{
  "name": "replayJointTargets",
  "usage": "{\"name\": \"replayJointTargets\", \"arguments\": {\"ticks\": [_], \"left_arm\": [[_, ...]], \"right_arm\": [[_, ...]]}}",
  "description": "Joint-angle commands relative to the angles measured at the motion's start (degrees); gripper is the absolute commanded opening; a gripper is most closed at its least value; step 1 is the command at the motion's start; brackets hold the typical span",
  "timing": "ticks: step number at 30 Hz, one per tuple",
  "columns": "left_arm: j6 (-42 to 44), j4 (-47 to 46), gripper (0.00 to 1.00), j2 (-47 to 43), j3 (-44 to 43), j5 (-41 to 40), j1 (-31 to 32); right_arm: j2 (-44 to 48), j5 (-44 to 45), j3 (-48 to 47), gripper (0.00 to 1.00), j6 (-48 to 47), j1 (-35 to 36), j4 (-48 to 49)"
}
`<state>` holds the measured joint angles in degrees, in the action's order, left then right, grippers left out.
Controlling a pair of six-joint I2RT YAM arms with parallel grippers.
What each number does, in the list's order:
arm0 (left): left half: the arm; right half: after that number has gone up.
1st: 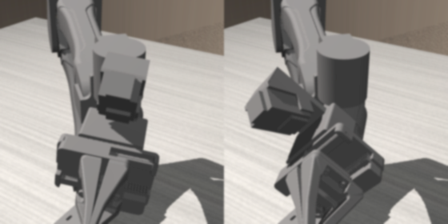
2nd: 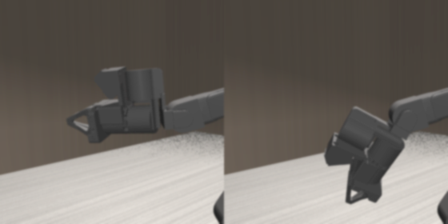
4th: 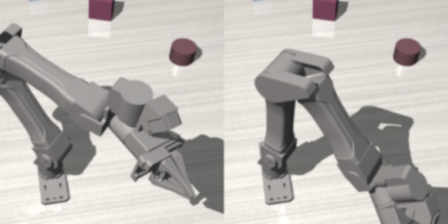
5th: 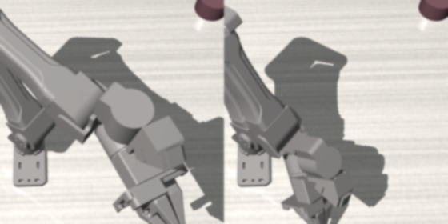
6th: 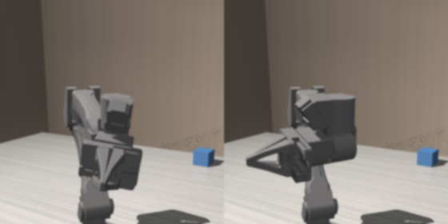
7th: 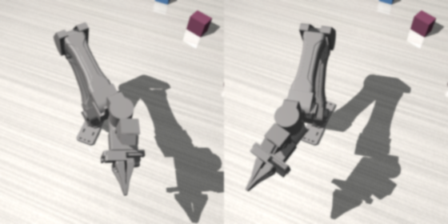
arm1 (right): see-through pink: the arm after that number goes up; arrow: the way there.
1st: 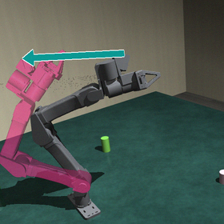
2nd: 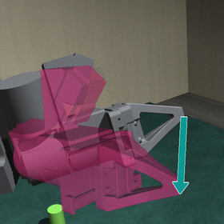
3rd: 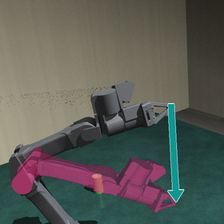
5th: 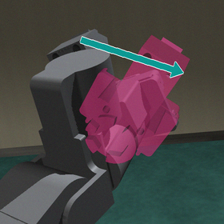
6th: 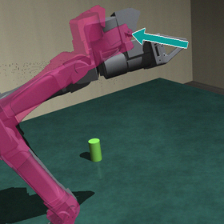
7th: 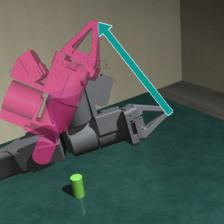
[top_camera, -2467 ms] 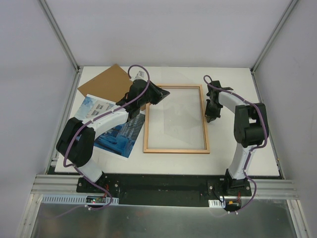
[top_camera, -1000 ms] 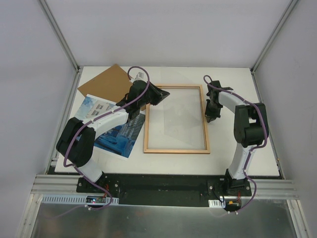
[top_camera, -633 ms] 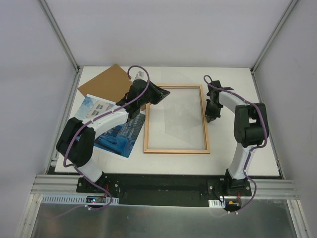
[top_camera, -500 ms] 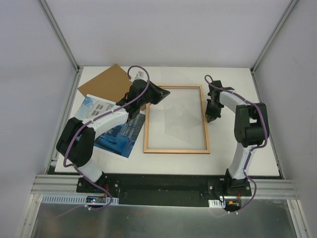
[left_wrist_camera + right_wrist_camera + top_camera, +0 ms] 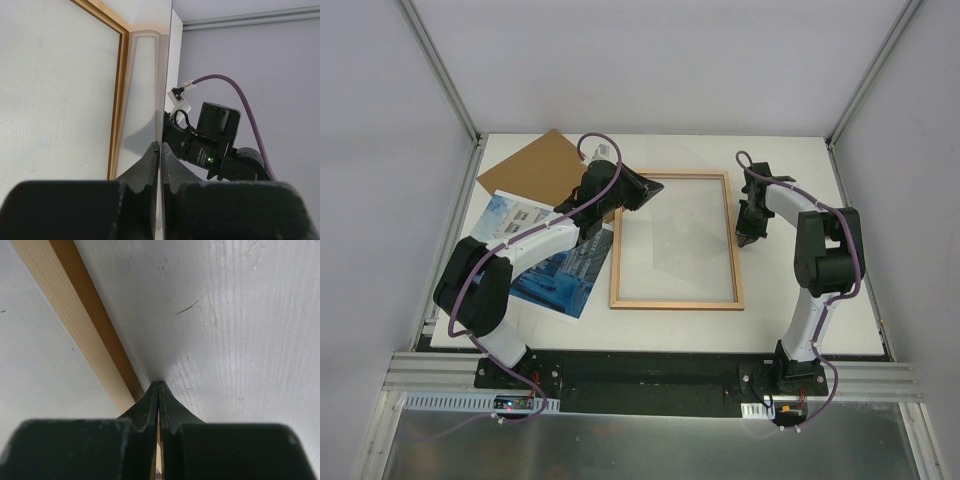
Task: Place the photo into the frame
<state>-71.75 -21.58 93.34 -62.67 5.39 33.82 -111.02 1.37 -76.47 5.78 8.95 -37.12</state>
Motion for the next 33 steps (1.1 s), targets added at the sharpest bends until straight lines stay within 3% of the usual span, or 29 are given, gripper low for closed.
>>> {"name": "replayJointTargets", "arguments": {"ticks": [1, 33], "left_arm": [[-2.1, -2.8, 0.00, -1.1, -2.5, -1.2, 0.6], [-0.9, -6.3, 0.00, 1.7, 1.1, 0.5, 0.6]], "right_arm": [[1.6, -0.8, 1.0, 0.01, -0.2, -0.2, 0.5], [3.7, -3.0, 4.1, 0.01, -0.9, -1.7, 2.2]]}}
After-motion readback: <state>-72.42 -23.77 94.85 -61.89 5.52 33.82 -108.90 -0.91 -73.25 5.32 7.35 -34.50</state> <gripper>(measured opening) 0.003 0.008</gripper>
